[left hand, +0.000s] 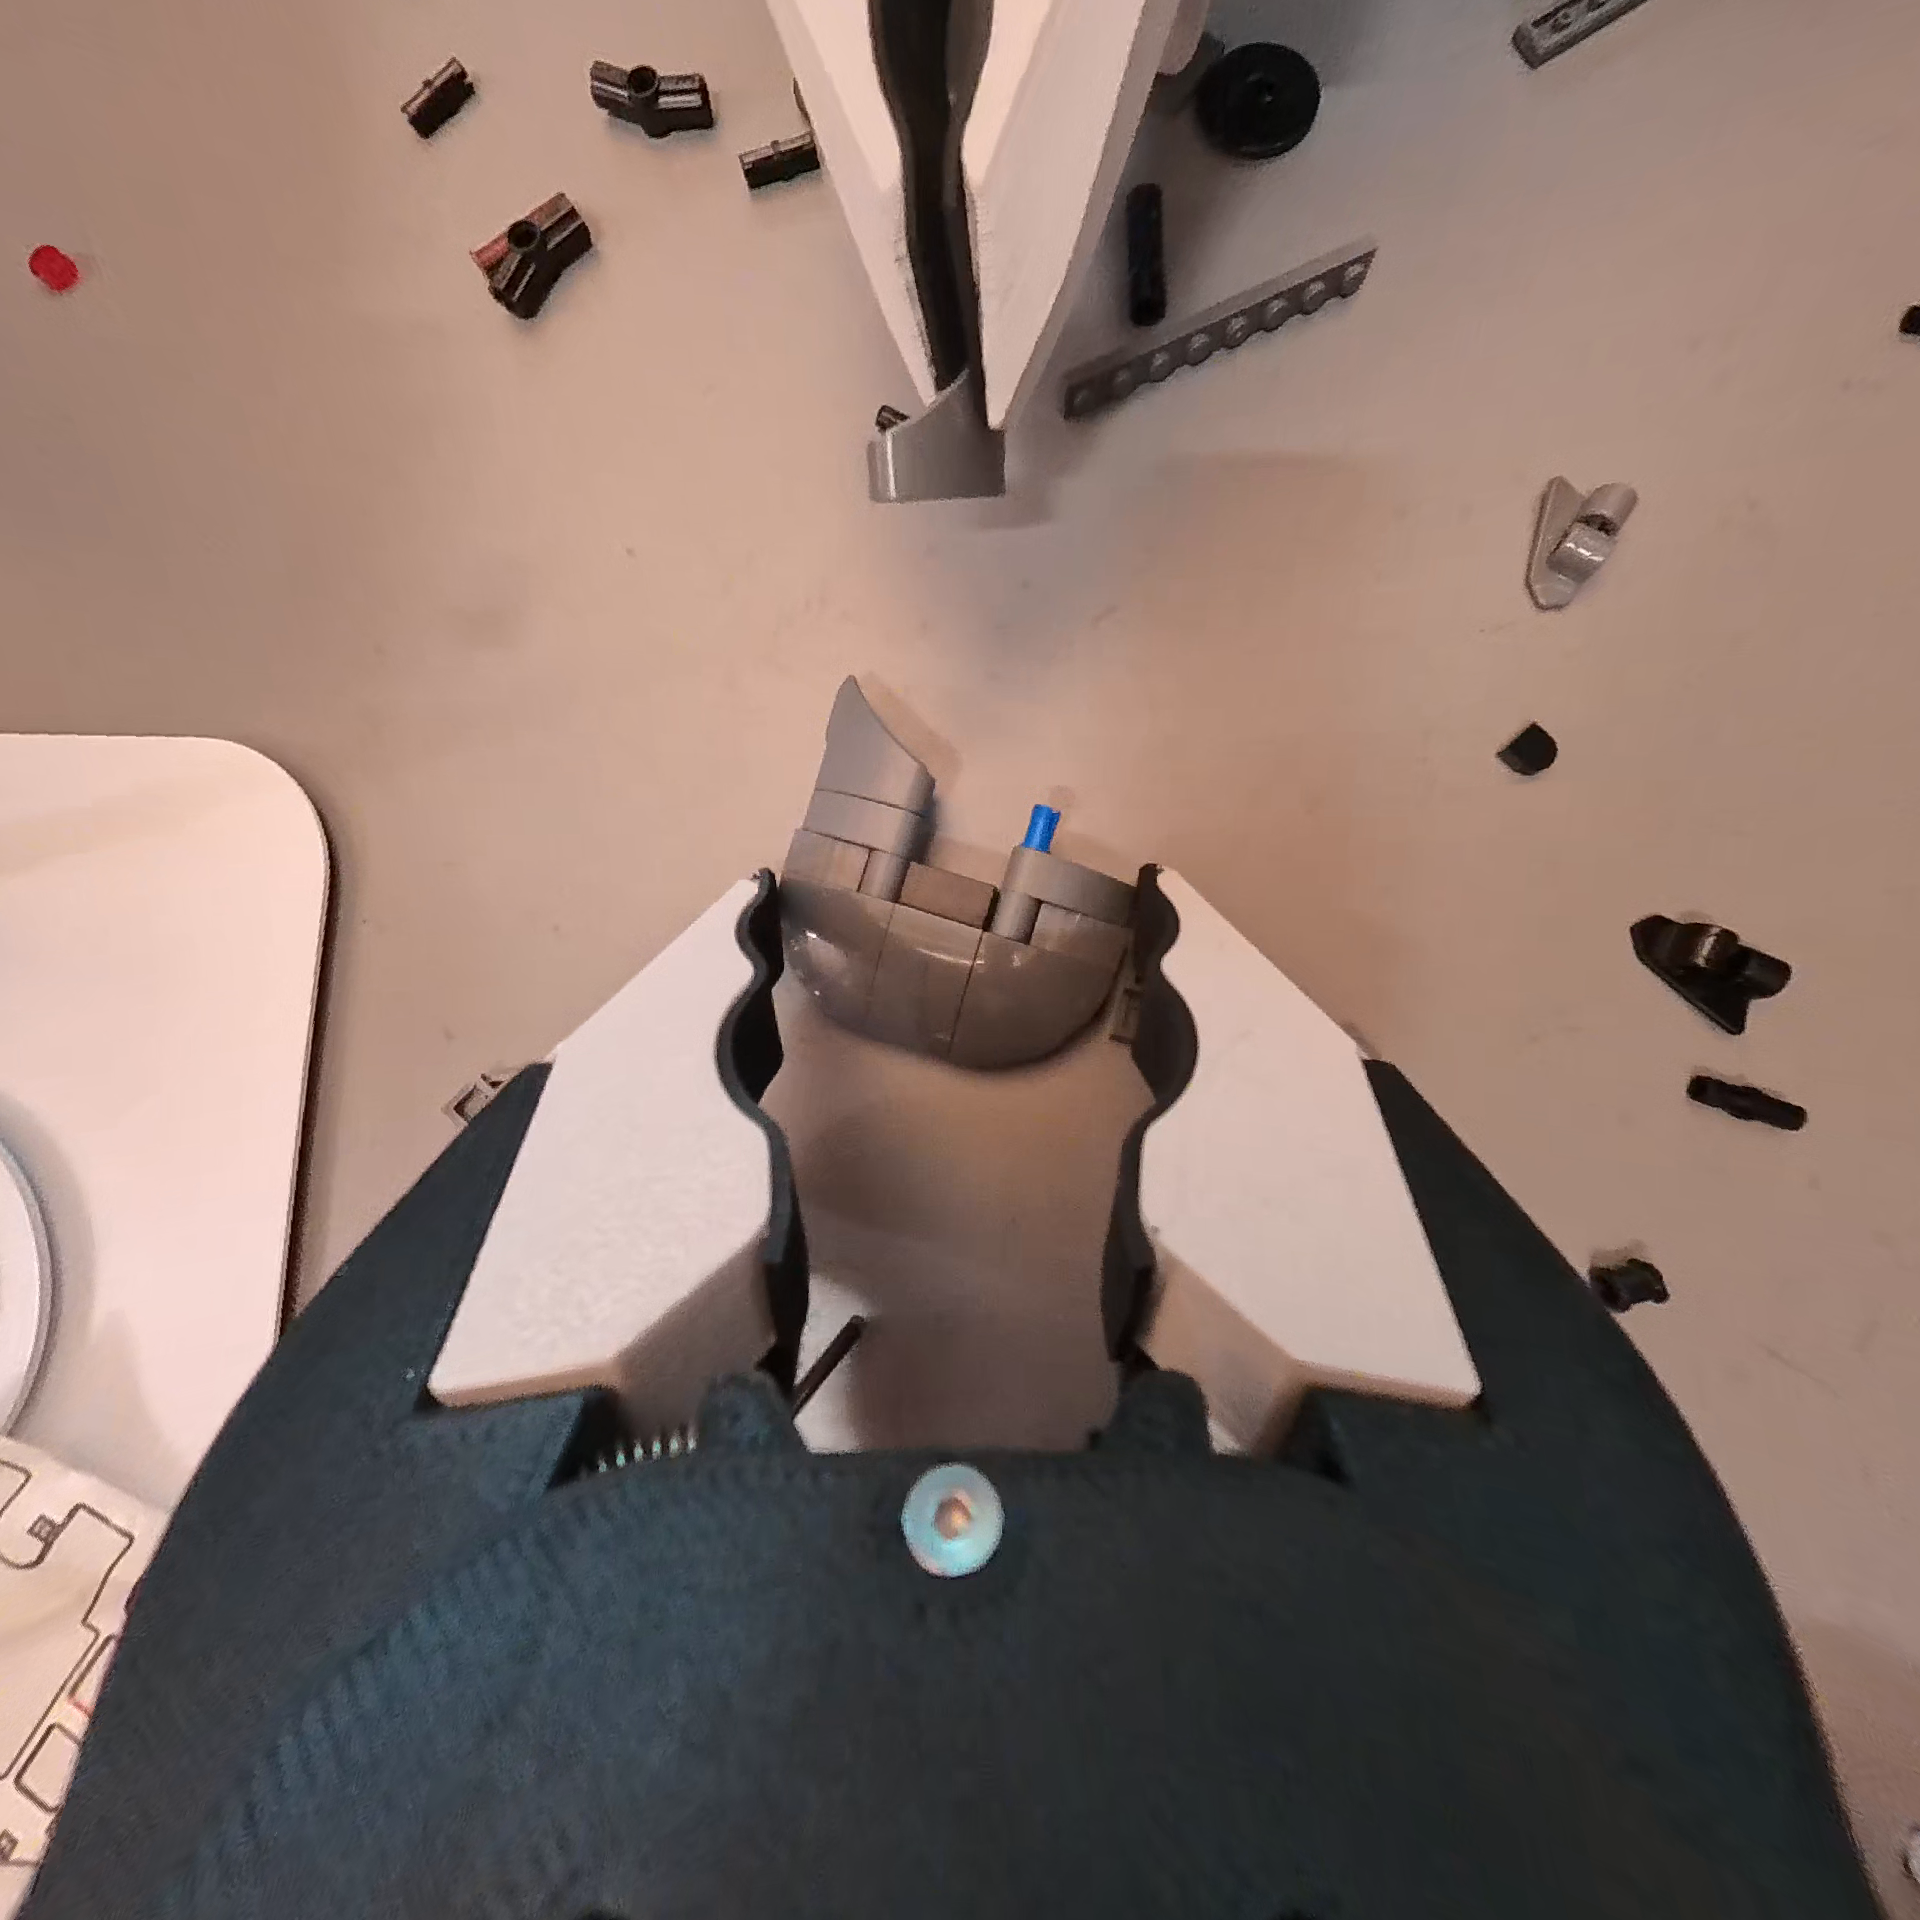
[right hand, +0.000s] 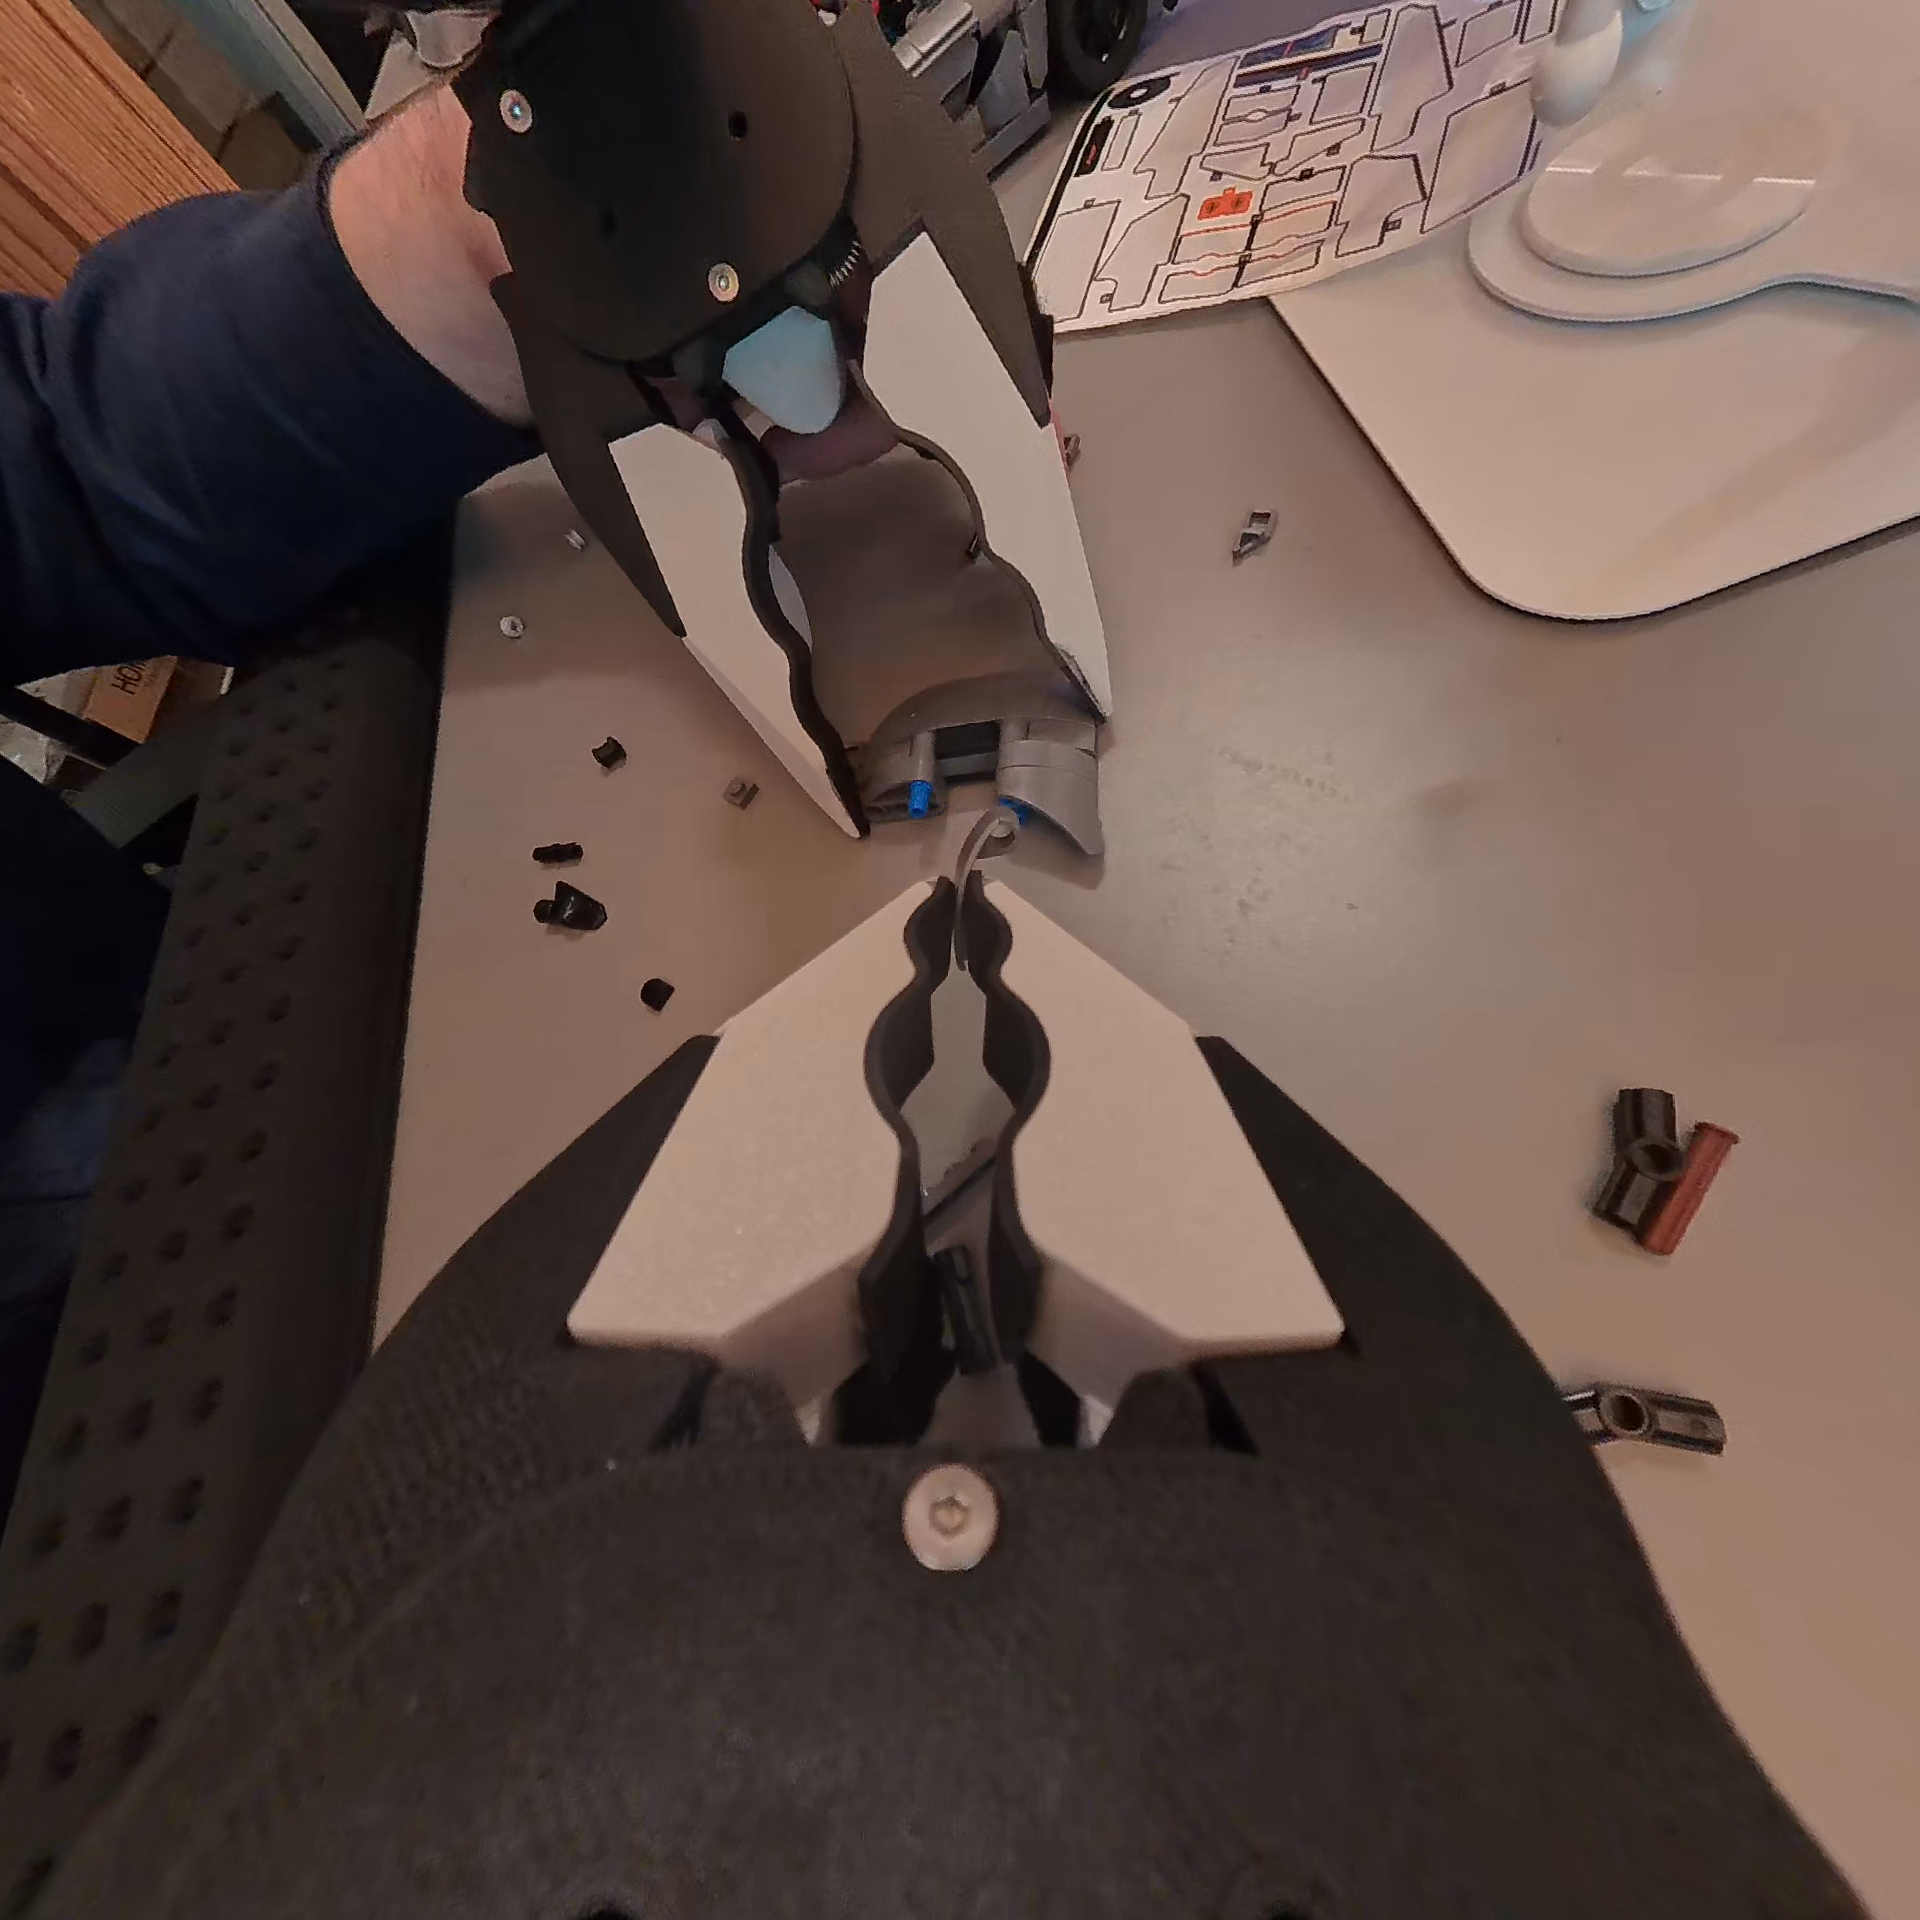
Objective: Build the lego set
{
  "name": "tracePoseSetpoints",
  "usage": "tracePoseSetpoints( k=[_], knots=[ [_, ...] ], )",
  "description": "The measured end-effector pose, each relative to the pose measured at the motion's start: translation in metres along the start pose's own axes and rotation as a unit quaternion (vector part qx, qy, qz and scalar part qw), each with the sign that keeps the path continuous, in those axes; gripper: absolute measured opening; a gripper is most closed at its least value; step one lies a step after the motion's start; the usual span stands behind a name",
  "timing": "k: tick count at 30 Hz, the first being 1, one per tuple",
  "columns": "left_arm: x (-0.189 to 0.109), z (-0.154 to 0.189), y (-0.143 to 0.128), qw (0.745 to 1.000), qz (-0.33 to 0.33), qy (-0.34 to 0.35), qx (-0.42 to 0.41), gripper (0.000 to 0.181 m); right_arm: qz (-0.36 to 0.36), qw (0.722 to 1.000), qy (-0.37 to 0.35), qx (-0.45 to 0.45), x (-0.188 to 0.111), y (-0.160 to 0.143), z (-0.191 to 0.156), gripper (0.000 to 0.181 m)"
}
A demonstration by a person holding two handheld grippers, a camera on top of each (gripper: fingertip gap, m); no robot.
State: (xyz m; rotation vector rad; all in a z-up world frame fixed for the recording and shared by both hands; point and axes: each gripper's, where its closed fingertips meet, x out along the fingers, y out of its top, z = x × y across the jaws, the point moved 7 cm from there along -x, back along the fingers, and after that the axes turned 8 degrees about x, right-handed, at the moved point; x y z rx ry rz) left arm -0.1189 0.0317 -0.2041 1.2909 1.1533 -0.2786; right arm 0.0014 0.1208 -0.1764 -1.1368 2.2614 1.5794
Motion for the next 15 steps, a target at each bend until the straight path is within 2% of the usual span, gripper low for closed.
tracePoseSetpoints(
  k=[5, 13, 15],
  knots=[
    [0.0, 0.0, 0.001, 1.0, 0.0, 0.002, 0.002, 0.065, 0.0, 1.0, 0.001, -0.001, 0.0, 0.0, -0.001, 0.0],
    [0.002, -0.003, 0.01, 0.999, 0.016, 0.043, 0.019, 0.064, -0.001, 1.0, 0.006, -0.004, 0.001, 0.001, -0.004, 0.0],
    [0.001, -0.005, 0.014, 0.998, 0.03, 0.053, 0.018, 0.055, 0.0, 1.0, 0.006, -0.003, 0.001, 0.001, -0.004, 0.0]
  ],
)
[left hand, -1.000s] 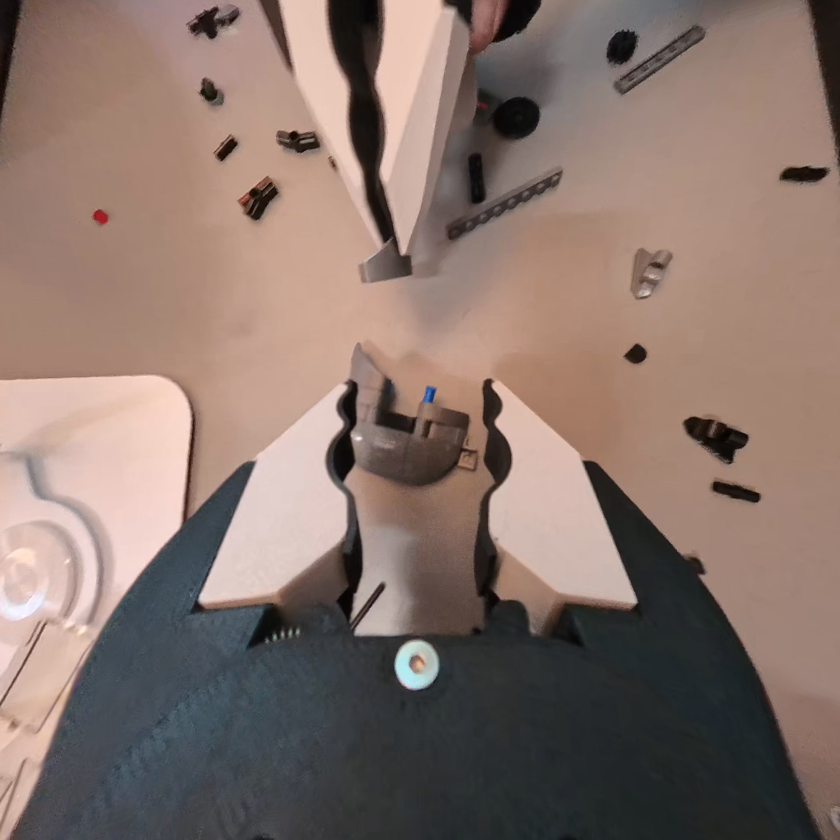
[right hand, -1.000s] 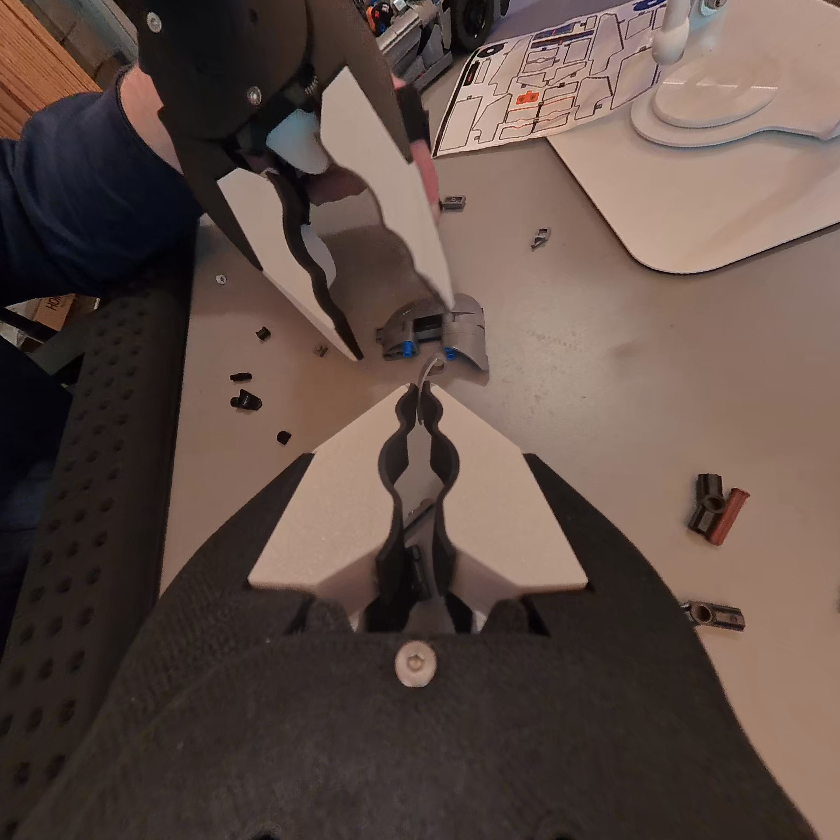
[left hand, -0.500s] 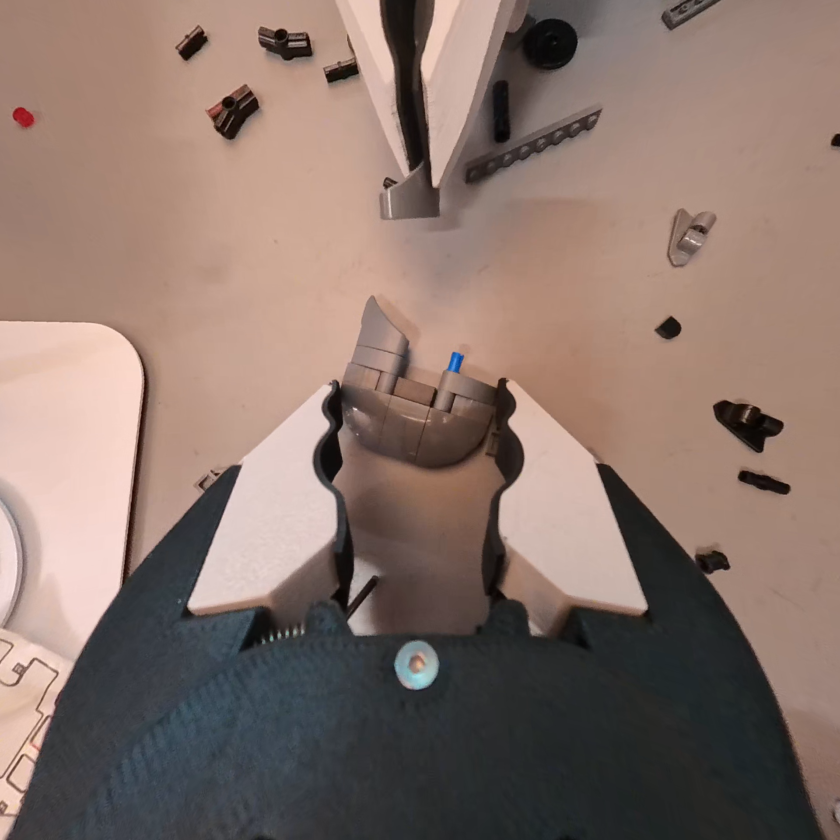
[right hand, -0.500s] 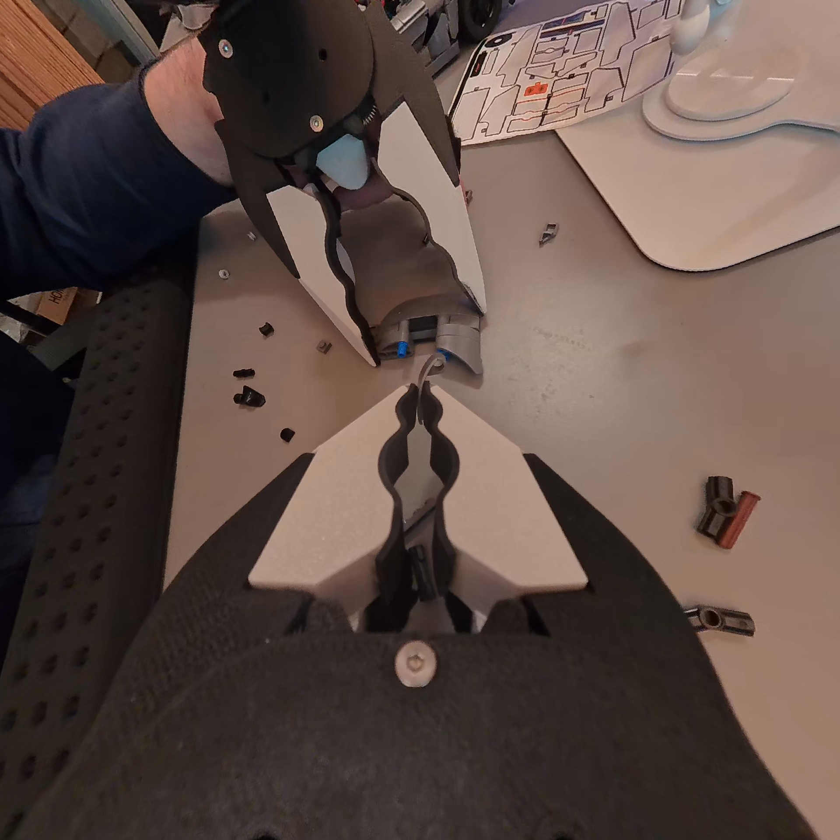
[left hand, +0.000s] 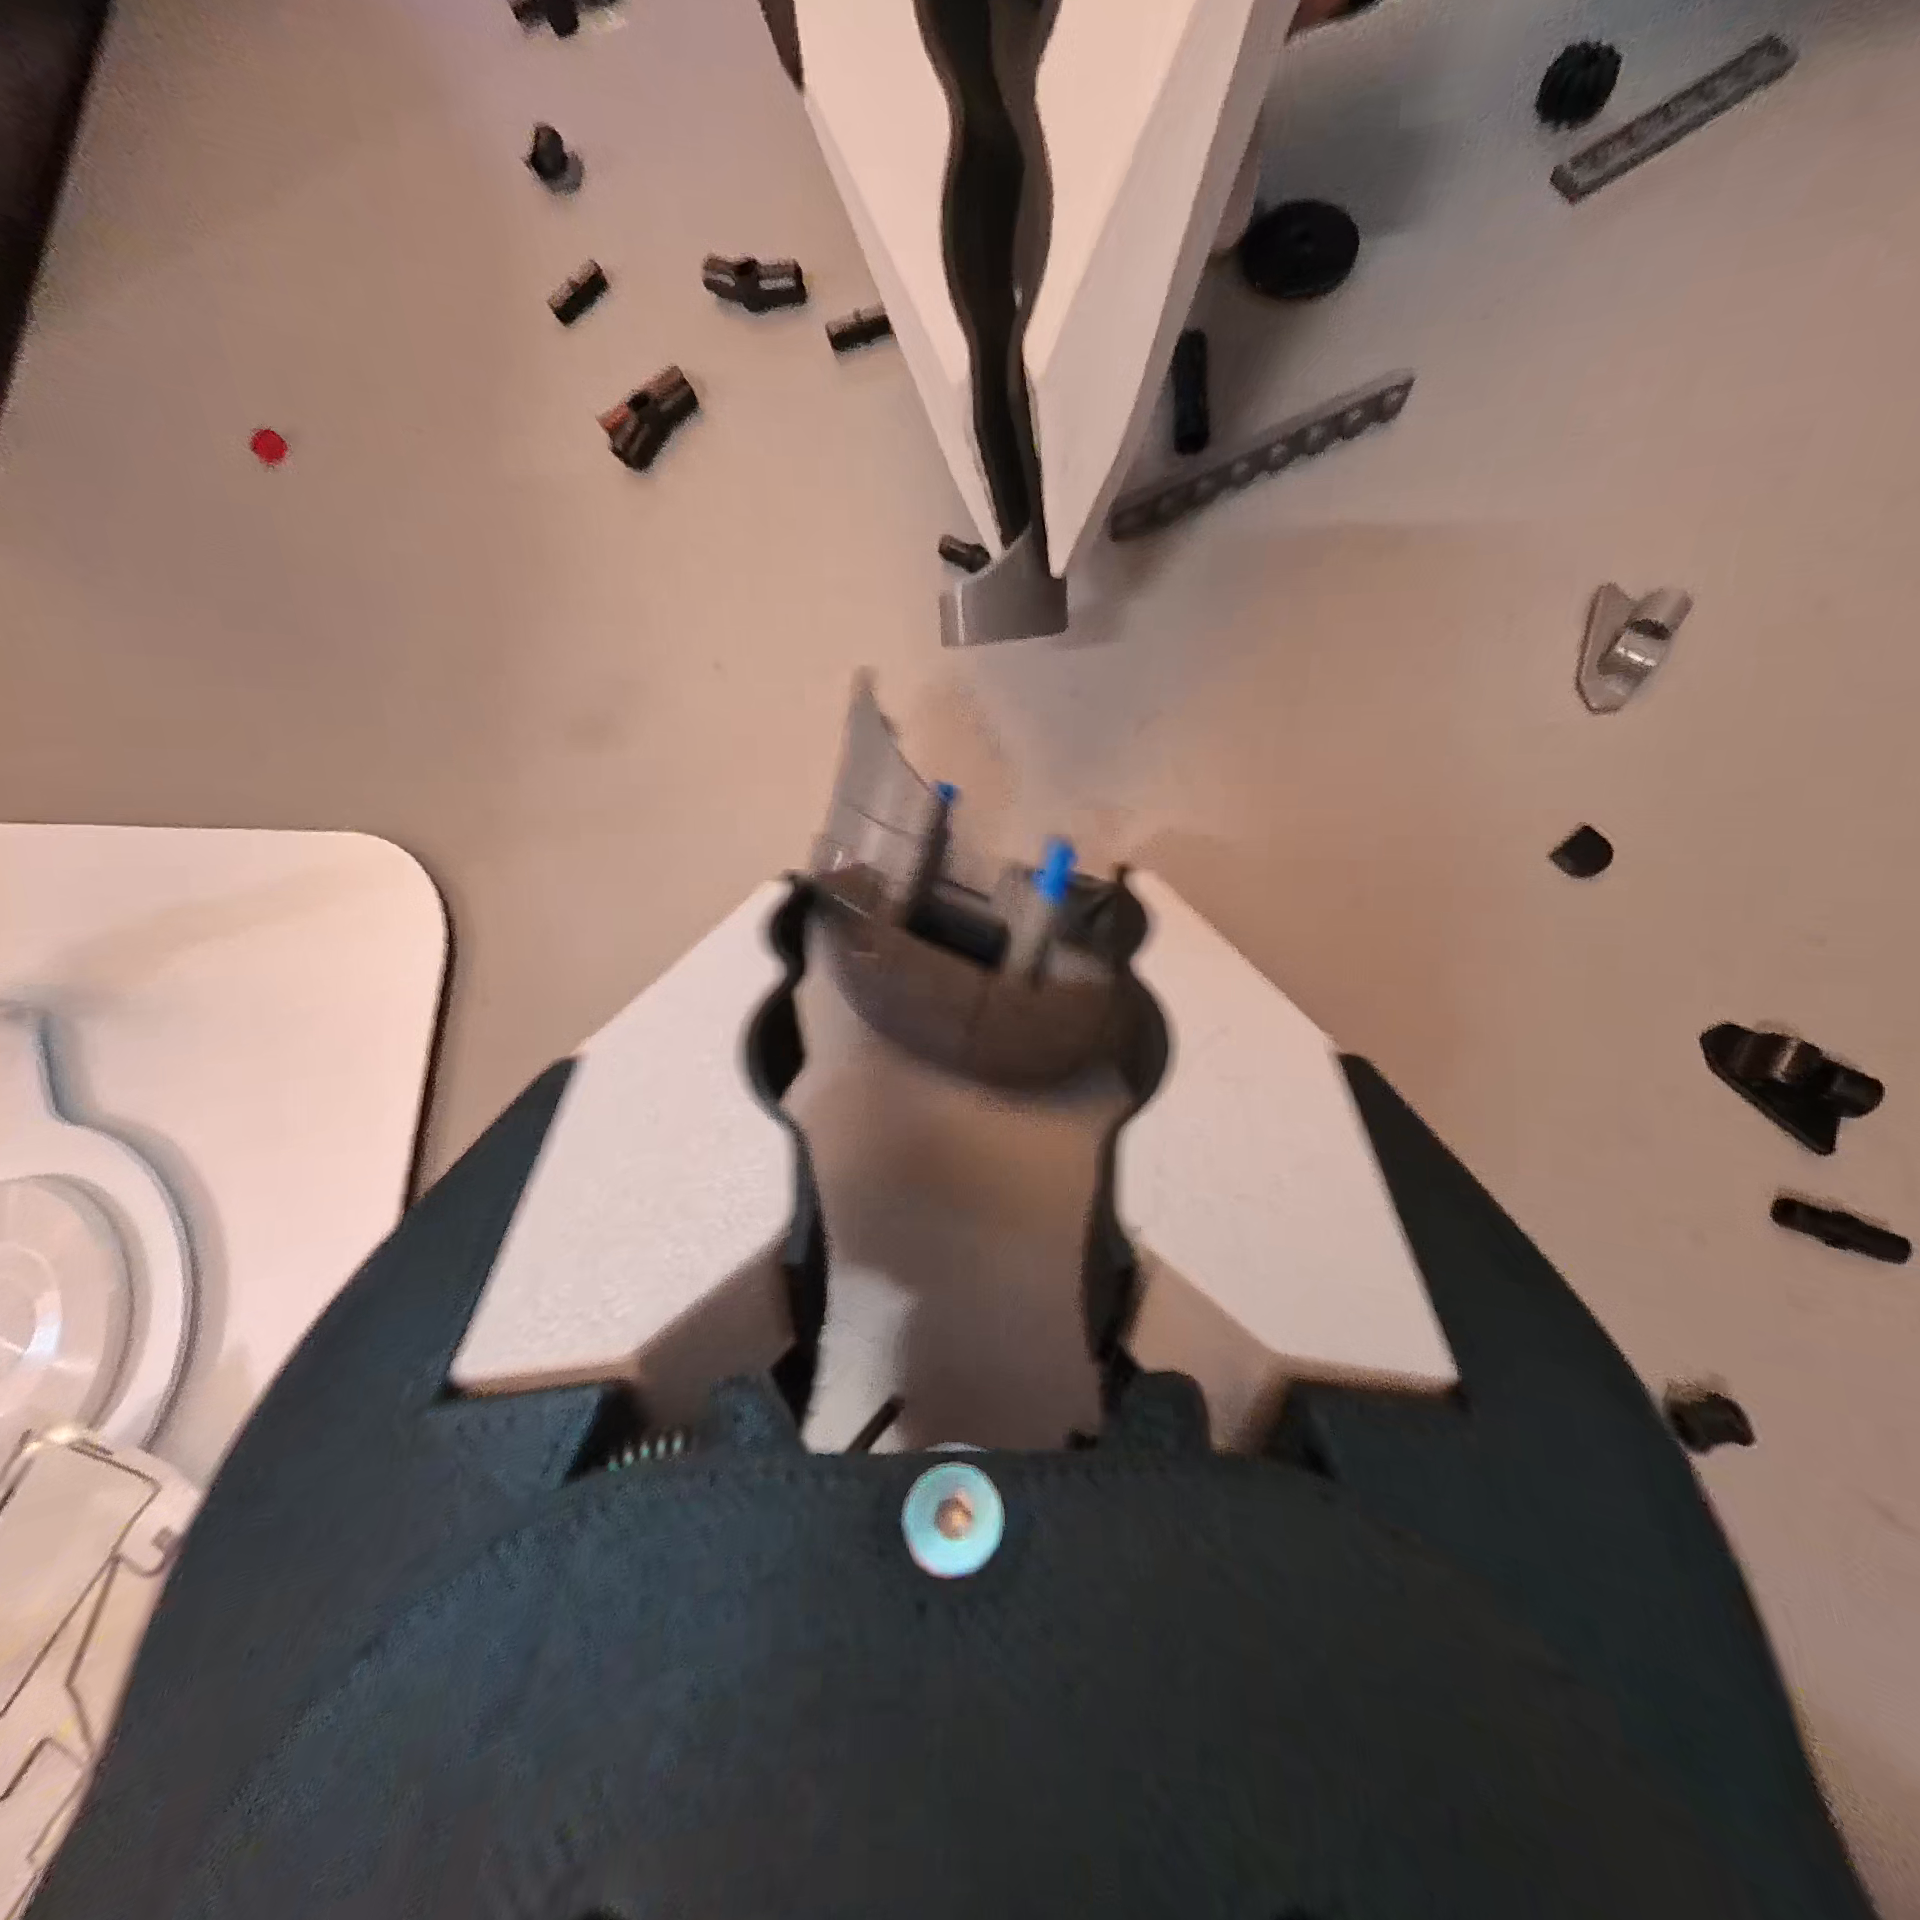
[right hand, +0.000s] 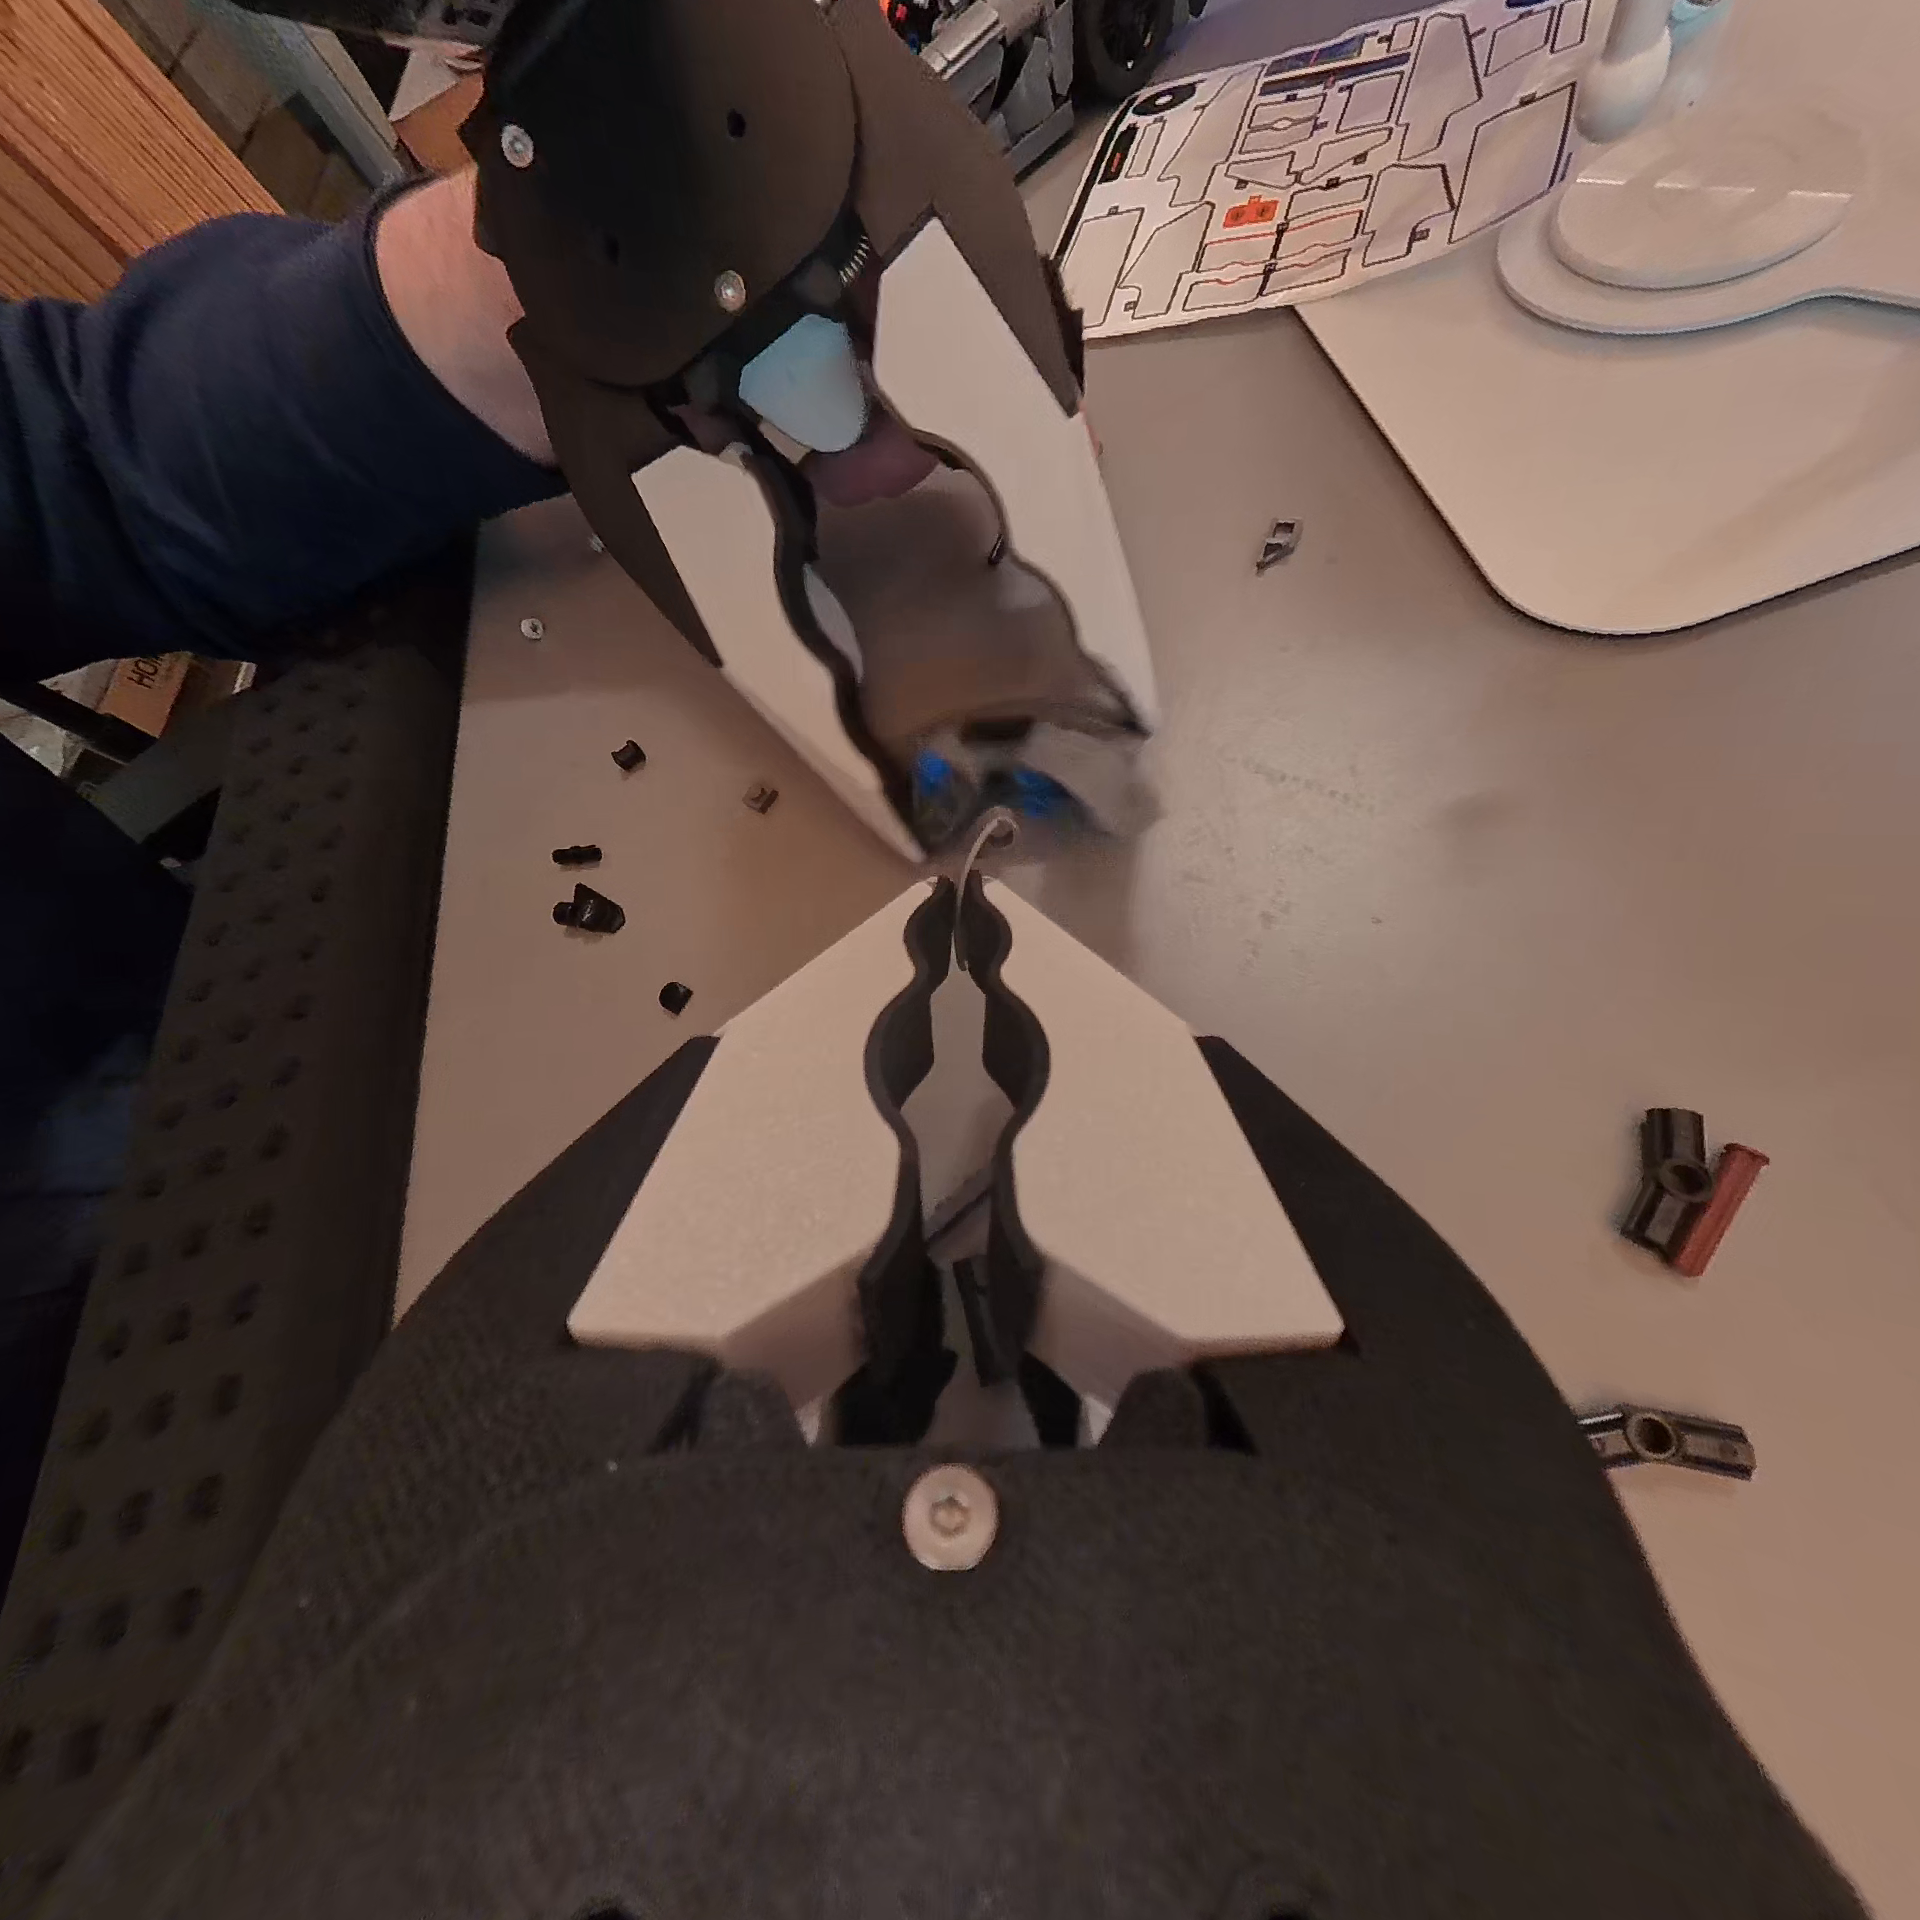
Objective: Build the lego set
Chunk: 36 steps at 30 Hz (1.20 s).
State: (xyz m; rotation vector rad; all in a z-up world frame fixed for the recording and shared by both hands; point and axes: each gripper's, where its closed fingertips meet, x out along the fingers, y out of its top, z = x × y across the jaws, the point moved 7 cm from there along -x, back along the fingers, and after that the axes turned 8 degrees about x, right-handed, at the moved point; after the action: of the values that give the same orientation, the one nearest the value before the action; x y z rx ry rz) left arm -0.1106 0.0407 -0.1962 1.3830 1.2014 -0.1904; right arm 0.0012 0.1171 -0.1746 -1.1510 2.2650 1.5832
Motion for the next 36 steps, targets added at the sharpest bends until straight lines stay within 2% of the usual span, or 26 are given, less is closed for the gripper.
tracePoseSetpoints(
  k=[1, 3, 7, 13, 19, 23, 27, 30, 36],
  knots=[
    [-0.001, -0.001, 0.003, 1.0, 0.01, 0.008, 0.001, 0.047, 0.001, 1.0, 0.0, 0.0, 0.0, 0.0, 0.0, 0.0],
    [0.001, -0.001, 0.008, 1.0, 0.028, 0.01, 0.0, 0.047, 0.006, 1.0, 0.0, 0.002, -0.001, 0.001, 0.0, 0.0],
    [0.01, 0.003, 0.006, 1.0, 0.005, 0.006, 0.003, 0.047, 0.006, 1.0, -0.003, 0.003, -0.003, 0.001, 0.001, 0.0],
    [0.013, 0.001, 0.005, 1.0, 0.005, 0.002, -0.011, 0.047, 0.005, 1.0, -0.006, 0.004, -0.003, 0.001, 0.002, 0.0],
    [0.009, 0.001, -0.001, 0.999, -0.007, -0.018, -0.029, 0.061, 0.006, 1.0, -0.01, 0.002, -0.006, 0.002, 0.002, 0.0],
    [0.003, 0.002, -0.007, 0.999, -0.017, -0.03, -0.027, 0.057, 0.006, 1.0, -0.011, 0.0, -0.006, 0.002, 0.001, 0.0],
    [-0.002, -0.001, -0.009, 0.999, -0.016, -0.024, -0.029, 0.043, 0.005, 1.0, -0.011, -0.002, -0.006, 0.003, 0.0, 0.0],
    [-0.002, -0.002, -0.01, 0.999, -0.012, -0.023, -0.033, 0.043, 0.001, 1.0, -0.012, -0.005, -0.005, 0.002, -0.001, 0.0],
    [-0.001, -0.012, -0.007, 0.996, 0.014, -0.01, -0.093, 0.038, -0.034, 0.999, -0.001, -0.013, -0.004, -0.005, -0.004, 0.0]
  ],
)
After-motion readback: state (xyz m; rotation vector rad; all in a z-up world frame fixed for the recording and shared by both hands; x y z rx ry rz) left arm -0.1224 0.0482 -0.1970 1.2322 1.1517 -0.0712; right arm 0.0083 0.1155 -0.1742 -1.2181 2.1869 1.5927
